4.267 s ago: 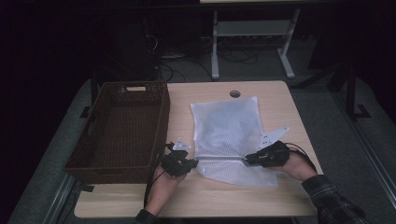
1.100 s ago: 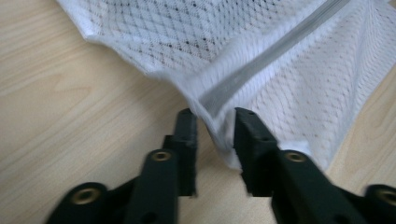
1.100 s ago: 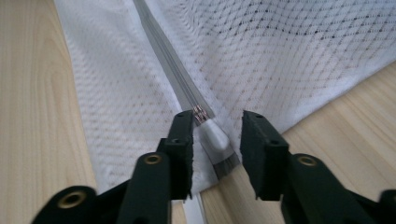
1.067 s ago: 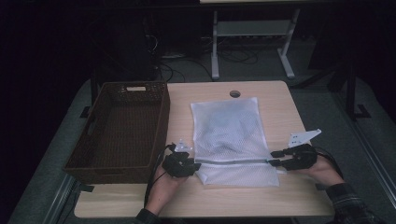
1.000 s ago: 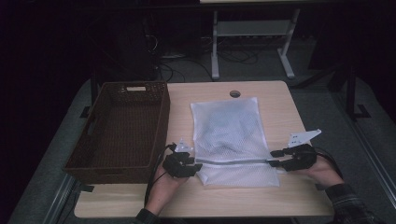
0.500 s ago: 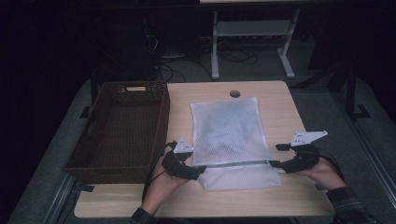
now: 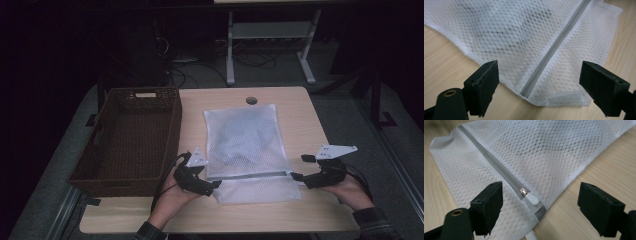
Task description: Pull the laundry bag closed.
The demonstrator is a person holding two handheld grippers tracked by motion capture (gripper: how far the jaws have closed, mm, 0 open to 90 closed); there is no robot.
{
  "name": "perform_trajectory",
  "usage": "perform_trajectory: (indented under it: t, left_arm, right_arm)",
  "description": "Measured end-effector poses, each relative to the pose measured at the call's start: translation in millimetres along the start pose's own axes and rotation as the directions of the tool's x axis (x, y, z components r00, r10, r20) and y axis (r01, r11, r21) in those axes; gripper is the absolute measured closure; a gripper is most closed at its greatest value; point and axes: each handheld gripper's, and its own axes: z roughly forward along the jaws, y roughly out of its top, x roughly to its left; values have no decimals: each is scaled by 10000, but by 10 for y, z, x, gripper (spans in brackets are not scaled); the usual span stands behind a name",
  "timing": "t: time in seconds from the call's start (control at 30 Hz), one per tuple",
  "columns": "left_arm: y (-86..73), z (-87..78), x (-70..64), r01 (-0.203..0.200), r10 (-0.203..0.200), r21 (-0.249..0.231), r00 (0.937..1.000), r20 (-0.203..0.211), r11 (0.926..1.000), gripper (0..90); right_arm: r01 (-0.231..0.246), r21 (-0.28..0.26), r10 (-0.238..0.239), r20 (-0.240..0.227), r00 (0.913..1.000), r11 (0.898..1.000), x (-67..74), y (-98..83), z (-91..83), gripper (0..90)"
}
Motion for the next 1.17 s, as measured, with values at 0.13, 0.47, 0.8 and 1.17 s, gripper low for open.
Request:
perform_trajectory:
  t: [0.13, 0.47, 0.8, 1.17]
  left_arm:
    - [-27, 16, -18, -108, 108, -4, 9997, 210, 9999, 153]
    - [-152, -6, -131, -489, 490, -14, 9978, 441, 9988, 150]
    - [-406, -39, -200, -178, 173, 104, 9989, 431, 9998, 141]
    - [-381, -16, -199, -408, 401, 198, 9986, 359, 9990, 141]
  right_arm:
    - [-123, -53, 125, 274, 9995, 9999, 56, -56, -46, 173]
    - [-548, -225, 563, 703, 9959, 9982, 234, -260, -125, 136]
    - [-691, 118, 678, 904, 9936, 9975, 357, -411, -133, 92]
    - [-493, 116, 483, 776, 9958, 9987, 358, -402, -114, 84]
